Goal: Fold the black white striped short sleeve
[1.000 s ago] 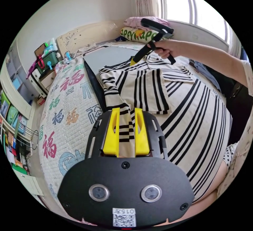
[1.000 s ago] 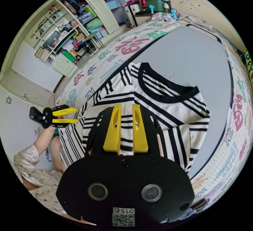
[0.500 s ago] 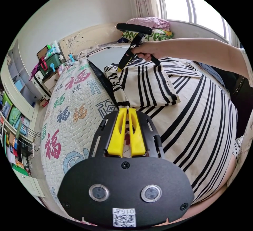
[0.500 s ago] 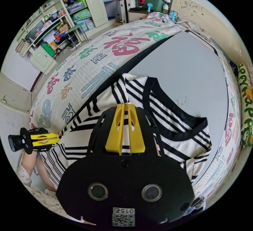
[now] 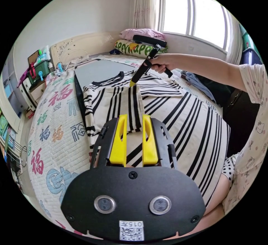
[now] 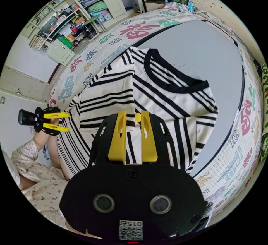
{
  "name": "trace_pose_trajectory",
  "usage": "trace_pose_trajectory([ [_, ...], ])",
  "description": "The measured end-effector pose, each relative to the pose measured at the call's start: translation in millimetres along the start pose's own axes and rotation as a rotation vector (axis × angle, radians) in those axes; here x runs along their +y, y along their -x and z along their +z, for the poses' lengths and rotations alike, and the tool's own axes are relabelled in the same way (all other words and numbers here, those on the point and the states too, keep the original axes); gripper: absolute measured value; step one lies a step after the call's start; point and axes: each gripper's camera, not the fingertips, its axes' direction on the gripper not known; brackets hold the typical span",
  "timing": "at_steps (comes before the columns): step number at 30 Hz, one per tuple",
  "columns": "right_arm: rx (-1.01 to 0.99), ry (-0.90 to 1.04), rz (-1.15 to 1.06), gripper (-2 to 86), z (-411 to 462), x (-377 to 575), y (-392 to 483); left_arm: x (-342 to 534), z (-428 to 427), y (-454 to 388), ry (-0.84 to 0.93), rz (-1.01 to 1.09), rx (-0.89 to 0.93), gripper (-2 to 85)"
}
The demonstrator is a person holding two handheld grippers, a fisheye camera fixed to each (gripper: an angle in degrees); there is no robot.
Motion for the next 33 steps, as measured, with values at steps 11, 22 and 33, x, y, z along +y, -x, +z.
trace_pose_trajectory([
  [11, -0.155, -0.013, 0.074, 3.0, -4.5, 31.6, -32.6, 4.8, 80.5, -1.4, 0.164, -0.027, 0.048, 3.9],
  [22, -0.04, -0.042, -0.013, 5.5, -26.1, 35.9, -7.9, 26.2, 80.8, 11.8, 0.178, -0.006, 0.104, 5.8],
  [33, 0.11, -0.416, 0.297, 11.2, -122.9, 37.0, -118.5, -62.1, 84.2, 152.3, 0.004, -0.066, -0.168, 11.0],
])
